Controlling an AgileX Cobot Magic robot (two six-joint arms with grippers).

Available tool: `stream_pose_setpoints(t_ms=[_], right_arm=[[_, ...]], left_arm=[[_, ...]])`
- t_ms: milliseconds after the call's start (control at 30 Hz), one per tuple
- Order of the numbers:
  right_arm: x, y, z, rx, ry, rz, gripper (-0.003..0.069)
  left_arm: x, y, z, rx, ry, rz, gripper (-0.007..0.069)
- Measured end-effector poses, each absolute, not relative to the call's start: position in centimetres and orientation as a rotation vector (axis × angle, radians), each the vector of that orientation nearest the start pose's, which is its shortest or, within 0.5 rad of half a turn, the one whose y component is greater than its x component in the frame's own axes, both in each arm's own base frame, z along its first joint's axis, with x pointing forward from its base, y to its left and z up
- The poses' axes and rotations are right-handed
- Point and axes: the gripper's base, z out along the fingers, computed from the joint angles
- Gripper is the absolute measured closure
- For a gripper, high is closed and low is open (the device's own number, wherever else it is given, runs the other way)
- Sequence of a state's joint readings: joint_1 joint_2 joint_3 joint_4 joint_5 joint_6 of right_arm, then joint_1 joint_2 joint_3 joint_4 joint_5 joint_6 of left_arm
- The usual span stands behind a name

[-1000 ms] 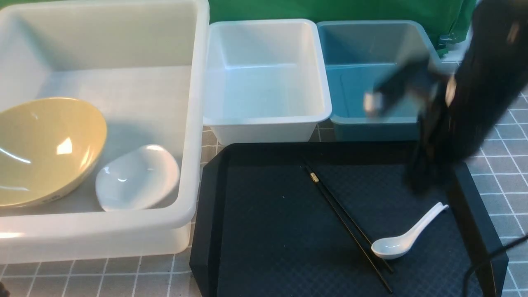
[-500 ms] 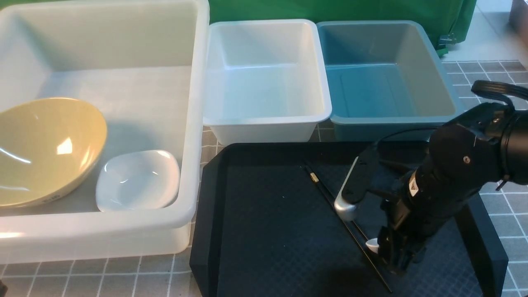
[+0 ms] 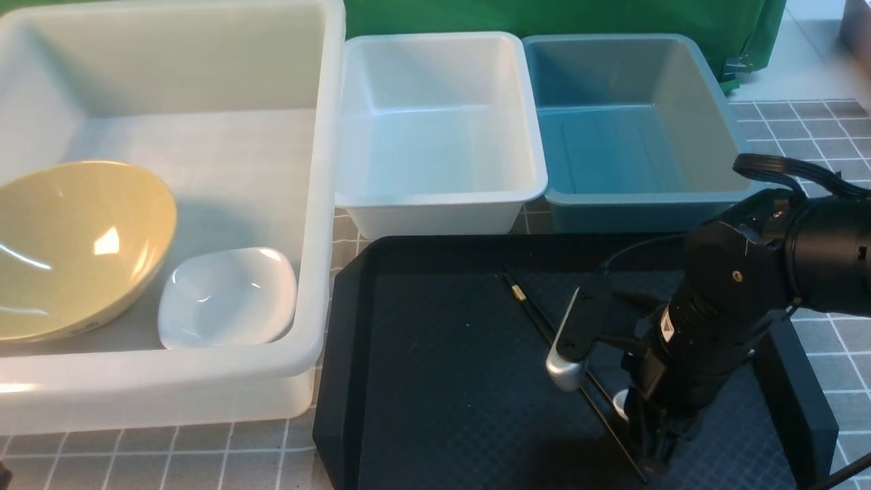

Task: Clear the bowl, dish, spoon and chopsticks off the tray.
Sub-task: Use the right arm to grab the soup spoon in the middle, then use the right arm to put the soup spoon into the small storage box in the middle

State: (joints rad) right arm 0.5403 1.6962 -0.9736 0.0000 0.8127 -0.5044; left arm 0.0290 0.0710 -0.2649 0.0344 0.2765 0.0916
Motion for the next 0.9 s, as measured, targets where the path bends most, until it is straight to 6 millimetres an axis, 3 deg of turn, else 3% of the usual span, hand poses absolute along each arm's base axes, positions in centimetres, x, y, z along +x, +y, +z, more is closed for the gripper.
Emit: stream_pose_setpoints(t_ms=[133,367,533,667,767,900], right_arm=[[26.3,15.8,18.7,-1.506,2.596,0.003,0.0553],[28.8,17.3,24.1,-1.458,2.559,0.006,0.0581],[33.3,20.6,32.3,-1.298,2.088,0.070,0.0581],[36.2,22.8,34.8,-1.132,1.830,0.134,0.0581],[40.0,25.1,33.9,-0.941,1.713,0.202,0.0581],[43.4,27.0,29.3,-0.880,1.769,0.244,0.0579]], left_arm=[[4.7,0.2,27.3,0.068,1.566,0.128,0.0638],[4.7,0.2,27.3,0.068,1.563,0.128,0.0638],[4.7,0.2,27.3,0.069,1.563,0.131,0.0638],[4.7,0.2,27.3,0.069,1.562,0.132,0.0638],[4.7,0.2,27.3,0.069,1.562,0.132,0.0638],[4.7,0.2,27.3,0.069,1.562,0.132,0.0638]])
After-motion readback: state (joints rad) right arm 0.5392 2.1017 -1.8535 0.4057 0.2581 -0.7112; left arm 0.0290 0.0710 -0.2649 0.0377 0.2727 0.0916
